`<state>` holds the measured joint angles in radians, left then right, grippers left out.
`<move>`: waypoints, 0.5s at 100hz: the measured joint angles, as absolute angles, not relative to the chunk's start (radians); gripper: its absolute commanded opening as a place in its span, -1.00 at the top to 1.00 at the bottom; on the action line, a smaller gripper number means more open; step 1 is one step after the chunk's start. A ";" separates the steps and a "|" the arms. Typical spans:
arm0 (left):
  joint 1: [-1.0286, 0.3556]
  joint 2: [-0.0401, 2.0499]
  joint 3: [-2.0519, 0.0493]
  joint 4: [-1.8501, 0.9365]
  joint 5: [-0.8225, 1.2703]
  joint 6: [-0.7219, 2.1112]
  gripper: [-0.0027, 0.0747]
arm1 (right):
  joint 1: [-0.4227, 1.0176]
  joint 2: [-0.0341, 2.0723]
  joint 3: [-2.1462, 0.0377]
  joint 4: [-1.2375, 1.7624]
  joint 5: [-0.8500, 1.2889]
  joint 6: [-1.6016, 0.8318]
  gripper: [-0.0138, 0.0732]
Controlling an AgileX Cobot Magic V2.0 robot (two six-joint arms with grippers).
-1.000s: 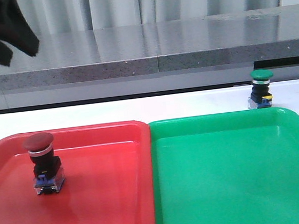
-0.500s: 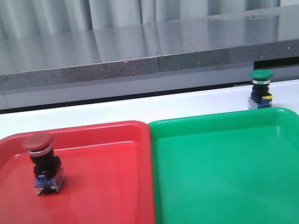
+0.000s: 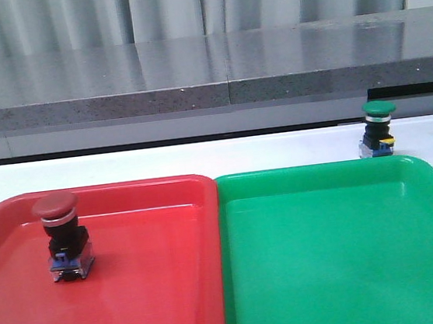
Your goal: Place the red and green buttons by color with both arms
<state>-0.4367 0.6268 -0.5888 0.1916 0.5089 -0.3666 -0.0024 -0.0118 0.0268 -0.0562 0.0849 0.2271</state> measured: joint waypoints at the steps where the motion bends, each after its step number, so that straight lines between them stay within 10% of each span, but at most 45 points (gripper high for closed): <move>1: -0.437 0.618 -0.587 0.192 0.518 -0.367 0.98 | -0.002 -0.012 0.027 -0.056 0.085 0.227 0.81; 50: -0.437 0.344 -0.499 0.251 0.670 -0.510 0.98 | -0.002 -0.012 0.027 -0.056 0.085 0.227 0.81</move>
